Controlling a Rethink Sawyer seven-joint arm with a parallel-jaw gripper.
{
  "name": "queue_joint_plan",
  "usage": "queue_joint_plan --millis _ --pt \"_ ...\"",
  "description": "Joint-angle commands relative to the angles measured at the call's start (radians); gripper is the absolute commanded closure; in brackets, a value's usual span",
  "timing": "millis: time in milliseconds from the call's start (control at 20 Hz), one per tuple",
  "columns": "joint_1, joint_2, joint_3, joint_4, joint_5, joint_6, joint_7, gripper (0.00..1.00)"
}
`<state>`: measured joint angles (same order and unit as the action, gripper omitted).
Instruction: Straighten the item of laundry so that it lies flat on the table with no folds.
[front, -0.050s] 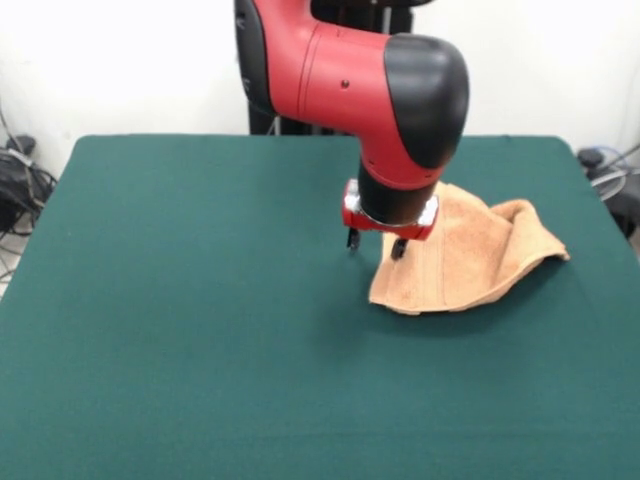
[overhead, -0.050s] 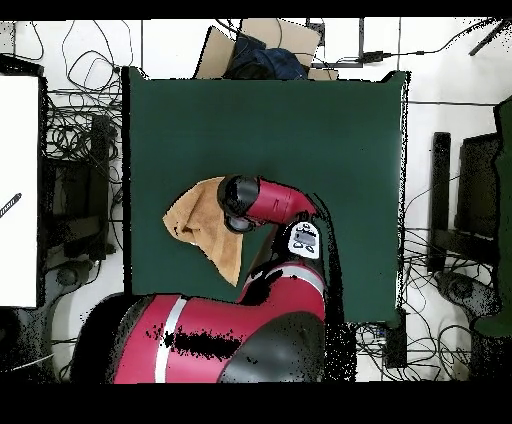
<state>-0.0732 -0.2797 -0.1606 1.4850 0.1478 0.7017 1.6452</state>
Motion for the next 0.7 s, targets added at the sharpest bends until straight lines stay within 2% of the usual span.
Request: queue_joint_plan --millis 50,100,250,350,500,700 --pt "0.018 0.038 0.011 -0.007 0.047 0.069 0.271 0.0" --pt "0.019 0.036 0.01 0.0 0.045 0.036 0.268 0.0" --pt "0.019 0.039 0.012 0.02 -0.001 -0.209 0.232 0.0" --pt "0.022 0.054 0.007 0.009 -0.022 -0.293 0.227 0.0" --pt "0.032 0.063 -0.003 0.0 -0.029 -0.368 0.237 0.0" --pt "0.038 0.066 -0.009 0.005 -0.017 -0.397 0.246 0.0"
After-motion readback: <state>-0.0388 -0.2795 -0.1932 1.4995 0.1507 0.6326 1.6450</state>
